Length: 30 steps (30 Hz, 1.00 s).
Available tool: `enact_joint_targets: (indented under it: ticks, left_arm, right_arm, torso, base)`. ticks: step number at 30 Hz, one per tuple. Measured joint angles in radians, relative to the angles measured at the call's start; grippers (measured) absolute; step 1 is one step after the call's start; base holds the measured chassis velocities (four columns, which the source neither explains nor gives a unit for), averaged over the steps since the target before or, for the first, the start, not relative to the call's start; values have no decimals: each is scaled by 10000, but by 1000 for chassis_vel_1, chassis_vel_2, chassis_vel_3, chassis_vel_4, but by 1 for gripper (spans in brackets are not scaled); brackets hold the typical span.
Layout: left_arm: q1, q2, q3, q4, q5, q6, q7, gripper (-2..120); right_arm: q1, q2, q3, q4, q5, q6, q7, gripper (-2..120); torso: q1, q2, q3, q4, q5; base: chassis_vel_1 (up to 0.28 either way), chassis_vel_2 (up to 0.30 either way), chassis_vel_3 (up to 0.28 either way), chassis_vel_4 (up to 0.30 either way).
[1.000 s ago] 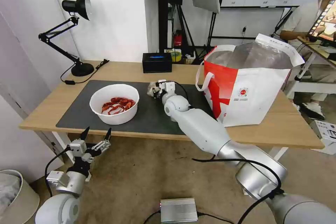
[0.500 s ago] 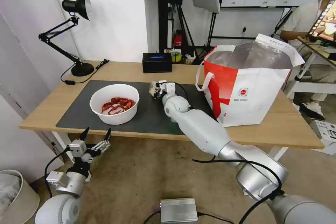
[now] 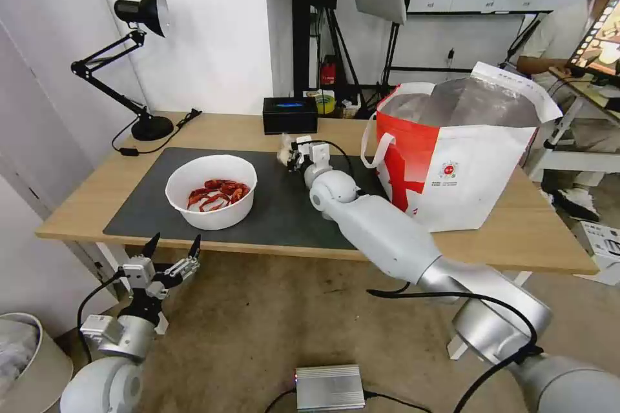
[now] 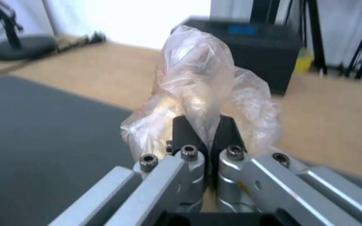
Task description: Pick up the trash from the table and place it into the takeout bag.
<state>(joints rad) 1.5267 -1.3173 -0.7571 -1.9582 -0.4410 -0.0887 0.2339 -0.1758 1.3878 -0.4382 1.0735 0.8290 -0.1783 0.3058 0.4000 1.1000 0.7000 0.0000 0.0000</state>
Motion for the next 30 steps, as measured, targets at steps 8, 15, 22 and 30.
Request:
enact_joint_targets:
  ticks: [8, 15, 22, 30]
  left_arm:
    - [-48, 27, 5, 1, 4, 17, -7, 100]
    - [-125, 31, 68, 80, 36, 31, -12, 100]
    - [-193, 83, 107, 188, 59, 41, -14, 100]
    - [-196, 159, 35, 230, 58, 46, -17, 100]
  right_arm:
    - [-309, -853, 31, 1277, -111, 1085, -81, 0]
    - [-1090, -1636, 281, 2775, -93, 1495, -158, 0]
    - [-1764, -2097, 578, 3832, -127, 1517, -180, 0]
    - [-2725, -2790, 1314, 4845, -449, 1671, -675, 0]
  torso:
    - [0, 0, 0, 0, 1]
    - [0, 0, 0, -1, 2]
    - [0, 0, 0, 0, 1]
    - [0, 0, 0, 1, 1]
  base:
    - [0, 0, 0, 0]
    - [0, 0, 0, 0]
    - [0, 0, 0, 0]
    - [0, 0, 0, 0]
